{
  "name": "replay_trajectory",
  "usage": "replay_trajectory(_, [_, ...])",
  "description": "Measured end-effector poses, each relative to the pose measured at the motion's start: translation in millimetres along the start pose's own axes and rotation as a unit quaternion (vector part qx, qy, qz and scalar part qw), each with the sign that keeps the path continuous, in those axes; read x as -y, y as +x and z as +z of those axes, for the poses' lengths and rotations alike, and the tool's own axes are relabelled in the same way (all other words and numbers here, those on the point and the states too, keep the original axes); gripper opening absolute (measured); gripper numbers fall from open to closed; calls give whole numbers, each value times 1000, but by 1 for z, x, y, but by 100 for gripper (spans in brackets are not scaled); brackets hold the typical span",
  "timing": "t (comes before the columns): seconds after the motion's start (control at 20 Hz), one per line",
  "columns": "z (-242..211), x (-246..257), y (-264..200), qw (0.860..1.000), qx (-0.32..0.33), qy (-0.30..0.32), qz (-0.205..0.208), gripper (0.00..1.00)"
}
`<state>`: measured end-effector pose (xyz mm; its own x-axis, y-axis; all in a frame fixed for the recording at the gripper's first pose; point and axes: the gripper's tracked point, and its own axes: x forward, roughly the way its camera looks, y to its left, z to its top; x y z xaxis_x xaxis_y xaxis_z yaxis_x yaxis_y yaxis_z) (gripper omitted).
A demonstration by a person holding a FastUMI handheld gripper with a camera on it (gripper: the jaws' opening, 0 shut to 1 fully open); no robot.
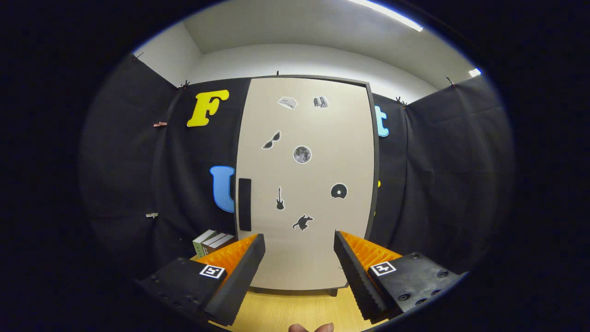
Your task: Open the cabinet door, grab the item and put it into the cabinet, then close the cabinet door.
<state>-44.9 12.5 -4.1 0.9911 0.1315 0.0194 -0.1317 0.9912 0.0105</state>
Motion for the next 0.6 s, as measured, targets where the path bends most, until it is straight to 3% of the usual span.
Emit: replay_trajectory(0.6, [1, -4, 1, 1000, 3, 3, 4, 98])
